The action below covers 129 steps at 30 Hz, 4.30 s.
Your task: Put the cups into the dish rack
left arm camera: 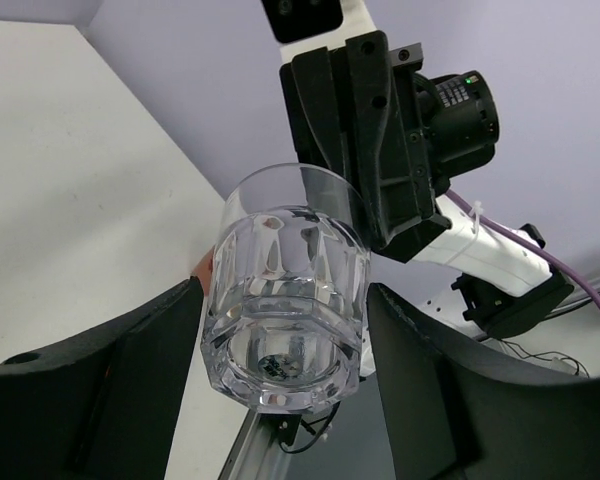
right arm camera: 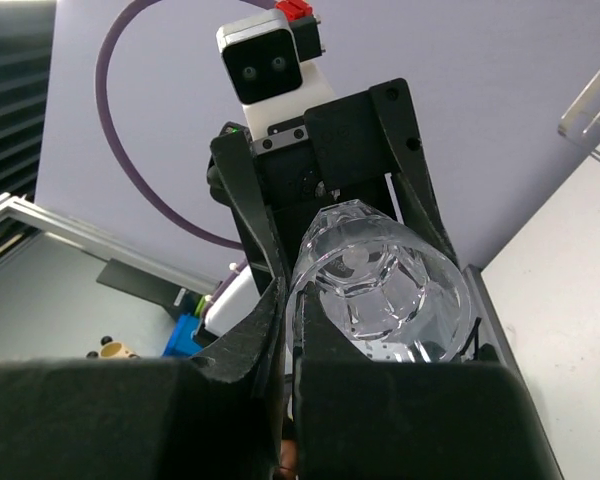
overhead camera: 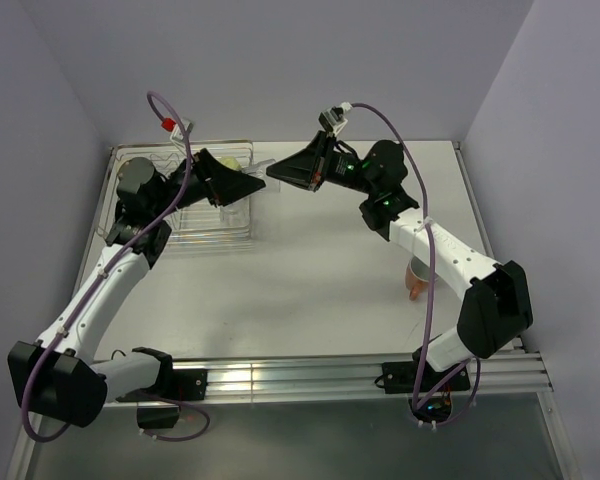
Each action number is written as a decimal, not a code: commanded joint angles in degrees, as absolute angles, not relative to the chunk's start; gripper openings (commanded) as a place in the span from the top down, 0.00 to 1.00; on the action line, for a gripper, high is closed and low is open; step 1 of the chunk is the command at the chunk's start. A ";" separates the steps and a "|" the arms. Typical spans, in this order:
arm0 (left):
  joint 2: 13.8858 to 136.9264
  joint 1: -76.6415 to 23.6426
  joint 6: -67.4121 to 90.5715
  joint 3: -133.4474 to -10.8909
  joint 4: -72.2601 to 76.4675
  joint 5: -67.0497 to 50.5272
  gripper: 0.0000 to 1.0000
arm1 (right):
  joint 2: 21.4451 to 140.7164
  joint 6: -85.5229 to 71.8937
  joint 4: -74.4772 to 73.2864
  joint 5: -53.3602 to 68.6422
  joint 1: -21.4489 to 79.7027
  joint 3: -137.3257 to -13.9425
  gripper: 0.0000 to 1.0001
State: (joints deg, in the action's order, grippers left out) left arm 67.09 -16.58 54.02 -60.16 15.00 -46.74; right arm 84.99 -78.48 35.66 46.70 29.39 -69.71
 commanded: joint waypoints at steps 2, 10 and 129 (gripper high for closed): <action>64.87 -16.44 55.81 -60.12 18.90 -48.25 0.28 | 84.46 -80.25 42.19 47.72 29.01 -68.56 1.00; 64.16 -16.44 55.37 -60.29 17.93 -48.25 0.33 | 84.20 -80.33 43.06 47.99 27.69 -67.41 1.00; 113.47 16.70 31.46 -100.72 -39.37 5.45 0.20 | 78.75 -31.73 -12.92 19.95 16.70 -66.09 0.58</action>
State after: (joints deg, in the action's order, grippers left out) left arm 119.37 16.47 31.55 -100.51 -40.18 6.37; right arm 79.40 -32.88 -14.20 19.97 17.21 -65.91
